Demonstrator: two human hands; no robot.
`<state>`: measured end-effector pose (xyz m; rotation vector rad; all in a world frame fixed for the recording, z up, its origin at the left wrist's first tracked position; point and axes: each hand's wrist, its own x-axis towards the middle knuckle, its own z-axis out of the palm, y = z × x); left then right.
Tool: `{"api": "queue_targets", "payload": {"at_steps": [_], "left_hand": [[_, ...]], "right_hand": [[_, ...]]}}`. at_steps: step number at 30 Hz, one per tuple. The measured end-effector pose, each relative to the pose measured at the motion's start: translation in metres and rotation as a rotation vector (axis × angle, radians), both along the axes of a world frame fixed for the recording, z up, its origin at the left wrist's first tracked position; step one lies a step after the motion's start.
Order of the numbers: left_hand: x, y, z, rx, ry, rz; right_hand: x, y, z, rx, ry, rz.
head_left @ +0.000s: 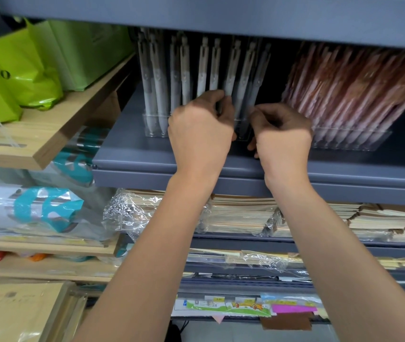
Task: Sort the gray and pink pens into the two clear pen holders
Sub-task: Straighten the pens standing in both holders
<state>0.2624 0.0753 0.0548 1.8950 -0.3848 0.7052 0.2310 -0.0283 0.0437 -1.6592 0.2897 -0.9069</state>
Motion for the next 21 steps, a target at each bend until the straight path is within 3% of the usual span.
{"api": "queue_targets", "payload": {"at_steps": [16,21], "left_hand": [[-0.0006,0.0015,0.0017,0.007,0.019,-0.012],[-0.0066,0.0044,0.0037,-0.091,0.065,-0.056]], "right_hand": [[0.0014,-0.0001,-0.0007,-0.028,0.002,-0.012],[-0.0004,0.0015,0.0012,-0.059,0.027,-0.019]]}}
